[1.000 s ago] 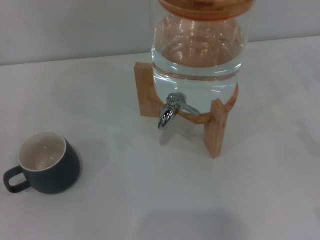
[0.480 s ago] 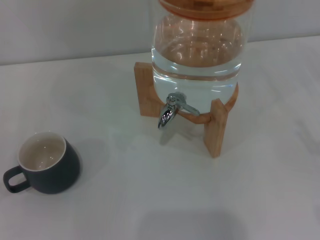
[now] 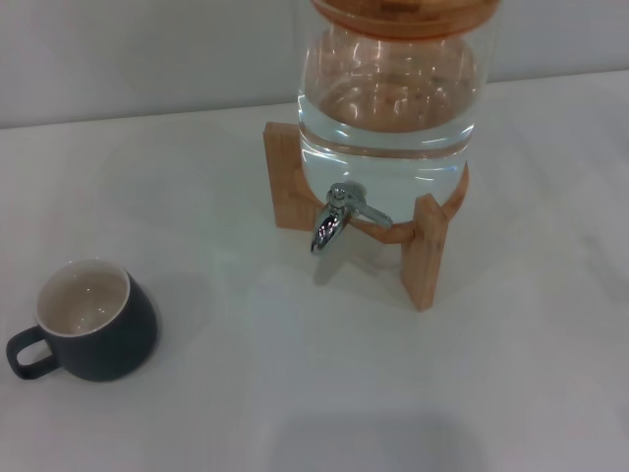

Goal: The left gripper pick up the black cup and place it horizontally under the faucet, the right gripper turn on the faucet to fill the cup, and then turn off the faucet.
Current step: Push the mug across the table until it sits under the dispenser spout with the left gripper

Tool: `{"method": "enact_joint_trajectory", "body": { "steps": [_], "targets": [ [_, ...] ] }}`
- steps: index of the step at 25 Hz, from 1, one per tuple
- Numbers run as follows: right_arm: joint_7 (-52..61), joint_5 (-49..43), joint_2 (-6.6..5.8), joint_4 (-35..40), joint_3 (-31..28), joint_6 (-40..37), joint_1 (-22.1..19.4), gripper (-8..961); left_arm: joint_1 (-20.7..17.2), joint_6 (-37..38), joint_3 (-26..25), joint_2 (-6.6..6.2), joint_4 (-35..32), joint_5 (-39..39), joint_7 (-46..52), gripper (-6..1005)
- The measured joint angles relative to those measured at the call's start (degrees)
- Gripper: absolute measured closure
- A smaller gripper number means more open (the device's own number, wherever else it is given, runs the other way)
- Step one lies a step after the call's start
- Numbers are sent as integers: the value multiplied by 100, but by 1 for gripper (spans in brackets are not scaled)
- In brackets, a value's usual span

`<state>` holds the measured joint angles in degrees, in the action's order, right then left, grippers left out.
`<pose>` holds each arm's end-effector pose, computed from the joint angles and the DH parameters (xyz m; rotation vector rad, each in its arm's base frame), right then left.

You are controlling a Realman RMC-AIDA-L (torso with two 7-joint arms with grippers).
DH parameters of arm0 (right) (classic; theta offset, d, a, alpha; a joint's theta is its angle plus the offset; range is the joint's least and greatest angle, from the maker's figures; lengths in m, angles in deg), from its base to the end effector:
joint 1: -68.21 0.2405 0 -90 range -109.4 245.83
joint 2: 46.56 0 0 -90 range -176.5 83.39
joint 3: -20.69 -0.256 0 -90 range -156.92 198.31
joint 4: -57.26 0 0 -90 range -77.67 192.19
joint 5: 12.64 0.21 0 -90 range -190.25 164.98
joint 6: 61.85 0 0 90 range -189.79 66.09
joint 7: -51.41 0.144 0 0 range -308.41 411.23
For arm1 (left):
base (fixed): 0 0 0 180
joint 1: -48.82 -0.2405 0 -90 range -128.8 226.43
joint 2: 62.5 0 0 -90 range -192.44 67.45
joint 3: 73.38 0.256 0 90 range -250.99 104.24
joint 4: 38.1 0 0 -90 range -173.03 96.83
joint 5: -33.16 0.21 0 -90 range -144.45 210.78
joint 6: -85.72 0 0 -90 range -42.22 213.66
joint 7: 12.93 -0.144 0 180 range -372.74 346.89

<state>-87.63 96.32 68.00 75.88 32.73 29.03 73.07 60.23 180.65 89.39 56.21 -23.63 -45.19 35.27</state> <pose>0.4167 0.1923 0.1311 -1.3978 0.4881 0.7985 -0.3947 0.2101 0.0765 -1.4127 -0.6874 -1.0266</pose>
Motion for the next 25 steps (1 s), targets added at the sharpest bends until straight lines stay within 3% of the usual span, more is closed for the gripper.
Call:
{"method": "enact_joint_trajectory", "body": {
  "steps": [6, 13, 25],
  "targets": [
    [116, 38, -37, 245, -16, -19, -34, 149, -316, 609, 1, -3, 929, 935, 808, 112],
    [154, 38, -51, 429, -20, -71, 22, 149, -428, 718, 1, 22, 1601, 1901, 1281, 111],
    [158, -5, -24, 438, -3, -119, 150, 149, -185, 417, 1, 84, 1625, 2628, 676, 112]
  ]
}}
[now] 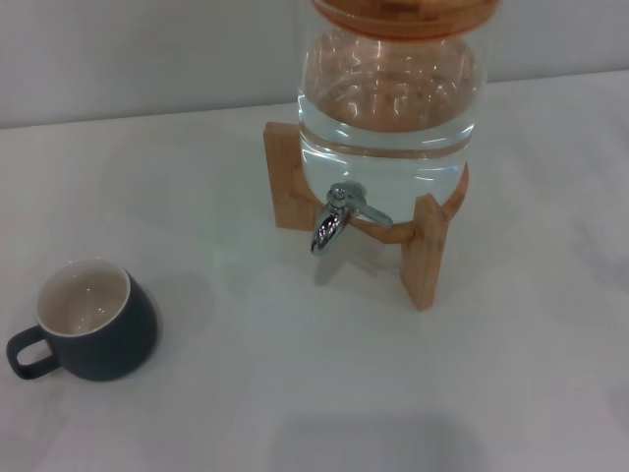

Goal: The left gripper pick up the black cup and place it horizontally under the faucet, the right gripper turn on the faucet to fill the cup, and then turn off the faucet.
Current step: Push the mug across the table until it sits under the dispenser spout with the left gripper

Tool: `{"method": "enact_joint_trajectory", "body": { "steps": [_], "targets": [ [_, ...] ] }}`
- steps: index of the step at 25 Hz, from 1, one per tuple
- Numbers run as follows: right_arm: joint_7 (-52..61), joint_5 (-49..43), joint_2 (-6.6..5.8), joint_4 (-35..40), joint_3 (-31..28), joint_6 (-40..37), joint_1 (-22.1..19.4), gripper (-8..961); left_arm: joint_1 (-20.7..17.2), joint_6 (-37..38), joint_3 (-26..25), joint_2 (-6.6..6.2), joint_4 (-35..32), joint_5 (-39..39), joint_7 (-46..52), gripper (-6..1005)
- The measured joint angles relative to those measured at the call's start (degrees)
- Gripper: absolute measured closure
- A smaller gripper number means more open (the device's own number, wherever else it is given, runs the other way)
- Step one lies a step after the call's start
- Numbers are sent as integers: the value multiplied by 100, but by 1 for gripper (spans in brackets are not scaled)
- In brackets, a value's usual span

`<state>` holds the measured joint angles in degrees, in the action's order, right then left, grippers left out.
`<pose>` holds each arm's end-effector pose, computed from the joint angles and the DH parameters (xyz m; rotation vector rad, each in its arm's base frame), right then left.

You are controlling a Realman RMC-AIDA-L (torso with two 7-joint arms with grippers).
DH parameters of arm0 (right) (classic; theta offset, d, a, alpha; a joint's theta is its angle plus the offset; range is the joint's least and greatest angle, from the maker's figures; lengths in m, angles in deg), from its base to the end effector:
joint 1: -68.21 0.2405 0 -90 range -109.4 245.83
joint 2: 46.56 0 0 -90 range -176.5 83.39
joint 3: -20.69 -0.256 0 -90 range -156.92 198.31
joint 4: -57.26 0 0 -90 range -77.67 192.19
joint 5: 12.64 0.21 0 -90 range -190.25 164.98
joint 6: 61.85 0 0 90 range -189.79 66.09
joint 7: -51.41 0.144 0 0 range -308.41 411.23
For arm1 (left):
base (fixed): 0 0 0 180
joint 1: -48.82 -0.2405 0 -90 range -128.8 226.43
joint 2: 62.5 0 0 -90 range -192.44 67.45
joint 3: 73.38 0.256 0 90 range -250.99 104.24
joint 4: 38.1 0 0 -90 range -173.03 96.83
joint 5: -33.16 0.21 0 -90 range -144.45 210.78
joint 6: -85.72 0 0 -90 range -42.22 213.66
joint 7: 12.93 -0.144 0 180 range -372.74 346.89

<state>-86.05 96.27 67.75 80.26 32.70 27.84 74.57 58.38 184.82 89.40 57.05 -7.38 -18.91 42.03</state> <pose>0.4120 0.2062 0.1486 -1.4152 0.4312 0.7830 -0.4049 0.1707 0.0588 -1.8755 -0.8360 -0.7790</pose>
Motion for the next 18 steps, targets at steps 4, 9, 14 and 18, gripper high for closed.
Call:
{"method": "enact_joint_trajectory", "body": {
  "steps": [4, 9, 14, 18],
  "targets": [
    [1, -2, 15, 3, 14, 12, -7, 149, 190, -311, 0, -1, -129, 300, -150, 113],
    [0, -2, 27, 3, 27, 54, -18, 149, 423, -584, 0, 0, -398, 527, -428, 113],
    [1, 9, 30, 3, 30, 109, -21, 150, 524, -700, 0, -1, -589, 662, -576, 114],
    [1, 16, 30, 3, 34, 120, -10, 150, 585, -912, 0, -6, -704, 767, -596, 114]
  ]
}}
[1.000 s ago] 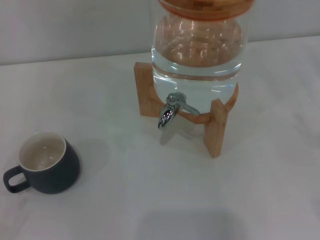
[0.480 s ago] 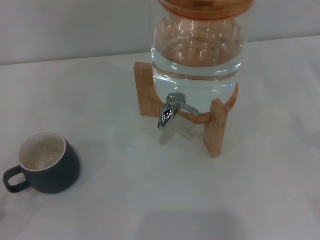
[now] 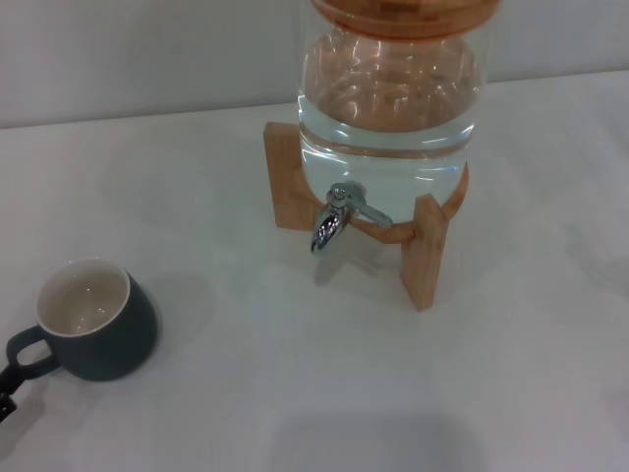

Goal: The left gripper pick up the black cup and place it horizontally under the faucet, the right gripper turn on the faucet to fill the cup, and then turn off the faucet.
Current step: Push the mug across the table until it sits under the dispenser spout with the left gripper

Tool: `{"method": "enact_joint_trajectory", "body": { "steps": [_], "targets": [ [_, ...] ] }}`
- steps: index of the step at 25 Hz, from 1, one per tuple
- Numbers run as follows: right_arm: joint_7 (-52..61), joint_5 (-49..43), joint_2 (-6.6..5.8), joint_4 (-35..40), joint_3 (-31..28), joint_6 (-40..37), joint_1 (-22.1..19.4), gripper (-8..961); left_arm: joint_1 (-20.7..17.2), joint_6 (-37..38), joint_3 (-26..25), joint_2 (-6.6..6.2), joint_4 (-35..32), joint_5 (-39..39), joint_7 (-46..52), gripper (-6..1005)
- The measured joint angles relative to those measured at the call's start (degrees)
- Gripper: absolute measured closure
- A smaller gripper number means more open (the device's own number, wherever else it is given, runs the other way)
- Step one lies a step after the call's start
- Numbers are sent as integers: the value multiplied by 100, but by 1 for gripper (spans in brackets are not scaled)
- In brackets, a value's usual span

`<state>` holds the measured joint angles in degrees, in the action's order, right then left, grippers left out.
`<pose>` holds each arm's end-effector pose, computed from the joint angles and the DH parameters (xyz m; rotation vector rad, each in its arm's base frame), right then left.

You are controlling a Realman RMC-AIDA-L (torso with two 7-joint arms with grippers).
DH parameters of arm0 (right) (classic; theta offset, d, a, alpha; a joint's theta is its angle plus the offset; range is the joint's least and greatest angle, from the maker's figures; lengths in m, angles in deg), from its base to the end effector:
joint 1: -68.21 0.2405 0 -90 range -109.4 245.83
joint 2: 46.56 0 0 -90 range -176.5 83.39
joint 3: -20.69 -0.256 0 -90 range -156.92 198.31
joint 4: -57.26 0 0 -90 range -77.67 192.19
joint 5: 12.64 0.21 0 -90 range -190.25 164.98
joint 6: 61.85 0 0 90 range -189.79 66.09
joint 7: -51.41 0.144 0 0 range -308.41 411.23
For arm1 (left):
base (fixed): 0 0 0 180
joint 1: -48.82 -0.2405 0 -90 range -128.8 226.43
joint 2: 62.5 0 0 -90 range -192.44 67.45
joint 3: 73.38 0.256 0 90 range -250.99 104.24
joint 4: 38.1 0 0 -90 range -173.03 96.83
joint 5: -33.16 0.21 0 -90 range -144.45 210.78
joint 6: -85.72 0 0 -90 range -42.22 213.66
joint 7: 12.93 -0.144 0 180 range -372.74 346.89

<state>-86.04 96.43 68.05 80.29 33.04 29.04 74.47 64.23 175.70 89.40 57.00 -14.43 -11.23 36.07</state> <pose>0.4085 0.2053 0.1461 -1.4229 0.4191 0.8017 -0.3942 0.2115 0.0171 -2.0238 -0.8242 -0.7121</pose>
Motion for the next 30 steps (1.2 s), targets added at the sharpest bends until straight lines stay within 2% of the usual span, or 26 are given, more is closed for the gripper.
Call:
{"method": "enact_joint_trajectory", "body": {
  "steps": [10, 27, 30],
  "targets": [
    [47, 21, 8, 98, 5, 18, 40, 150, 220, -329, 0, 2, -187, 102, -2, 115],
    [35, 15, 3, 132, -39, -48, 142, 150, 311, -649, -41, -22, -462, 31, 114, 117],
    [17, 10, 3, 132, -39, -63, 159, 150, 323, -649, -42, -23, -462, 29, 144, 215]
  ]
}}
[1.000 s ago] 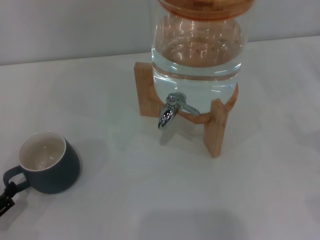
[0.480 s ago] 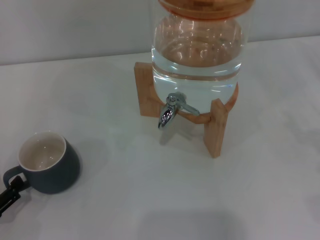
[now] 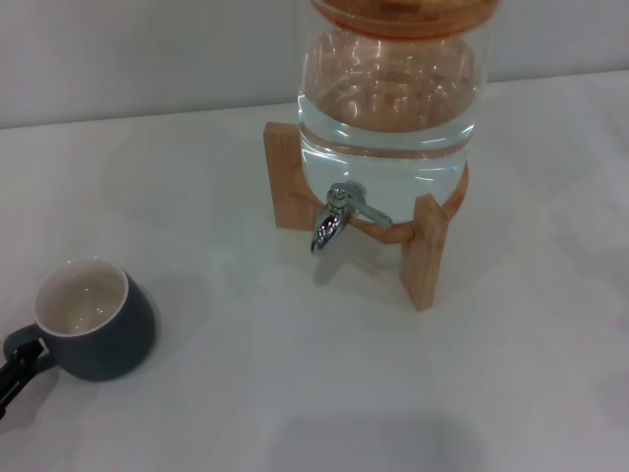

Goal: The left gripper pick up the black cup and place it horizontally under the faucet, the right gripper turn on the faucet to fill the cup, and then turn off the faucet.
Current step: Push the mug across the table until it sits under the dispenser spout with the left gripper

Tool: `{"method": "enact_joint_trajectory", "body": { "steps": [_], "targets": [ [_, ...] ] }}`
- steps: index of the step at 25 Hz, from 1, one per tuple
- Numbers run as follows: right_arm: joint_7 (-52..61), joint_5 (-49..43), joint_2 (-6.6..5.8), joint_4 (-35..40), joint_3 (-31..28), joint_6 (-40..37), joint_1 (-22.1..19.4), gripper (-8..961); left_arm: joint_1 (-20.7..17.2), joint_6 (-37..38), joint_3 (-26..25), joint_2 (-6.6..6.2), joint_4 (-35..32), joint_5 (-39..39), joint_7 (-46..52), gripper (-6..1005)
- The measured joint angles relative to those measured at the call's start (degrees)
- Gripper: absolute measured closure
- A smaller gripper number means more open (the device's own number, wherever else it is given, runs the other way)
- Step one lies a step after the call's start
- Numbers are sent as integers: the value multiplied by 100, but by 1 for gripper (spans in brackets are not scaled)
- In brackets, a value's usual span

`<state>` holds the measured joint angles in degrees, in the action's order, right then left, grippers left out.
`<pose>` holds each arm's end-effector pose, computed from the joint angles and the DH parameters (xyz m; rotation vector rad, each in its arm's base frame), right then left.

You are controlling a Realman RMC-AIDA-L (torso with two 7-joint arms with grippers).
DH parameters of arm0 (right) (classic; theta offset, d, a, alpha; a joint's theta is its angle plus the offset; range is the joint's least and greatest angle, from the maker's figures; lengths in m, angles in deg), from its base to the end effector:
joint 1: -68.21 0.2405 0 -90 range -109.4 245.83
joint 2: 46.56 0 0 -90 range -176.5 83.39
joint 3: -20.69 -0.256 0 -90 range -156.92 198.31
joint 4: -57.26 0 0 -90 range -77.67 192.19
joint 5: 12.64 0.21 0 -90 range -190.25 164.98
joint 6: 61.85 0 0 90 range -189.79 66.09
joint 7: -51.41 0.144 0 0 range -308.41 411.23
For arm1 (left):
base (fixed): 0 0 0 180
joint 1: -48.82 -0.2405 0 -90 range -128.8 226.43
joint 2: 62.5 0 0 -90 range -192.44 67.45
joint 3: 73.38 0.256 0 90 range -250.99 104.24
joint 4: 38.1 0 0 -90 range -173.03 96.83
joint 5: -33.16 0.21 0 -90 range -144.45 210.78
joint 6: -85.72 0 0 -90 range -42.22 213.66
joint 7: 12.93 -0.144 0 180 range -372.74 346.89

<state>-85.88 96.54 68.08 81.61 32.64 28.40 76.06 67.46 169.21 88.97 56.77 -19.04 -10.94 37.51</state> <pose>0.4035 0.2170 0.1519 -1.4233 0.3887 0.8058 -0.3873 0.2382 0.0014 -2.0124 -0.8872 -0.7259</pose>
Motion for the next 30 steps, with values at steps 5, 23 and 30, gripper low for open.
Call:
{"method": "enact_joint_trajectory", "body": {
  "steps": [5, 23, 30],
  "targets": [
    [-11, -6, -7, -1, 0, -47, 21, 150, 44, 0, -2, 0, 1, -5, 79, 390],
    [-30, -29, -50, -2, 0, -215, 107, 151, 65, -70, -3, 2, -156, -13, 116, 649],
    [-35, -19, -48, -2, 0, -223, 112, 151, 31, -55, -4, 15, -166, -10, 117, 704]
  ]
}}
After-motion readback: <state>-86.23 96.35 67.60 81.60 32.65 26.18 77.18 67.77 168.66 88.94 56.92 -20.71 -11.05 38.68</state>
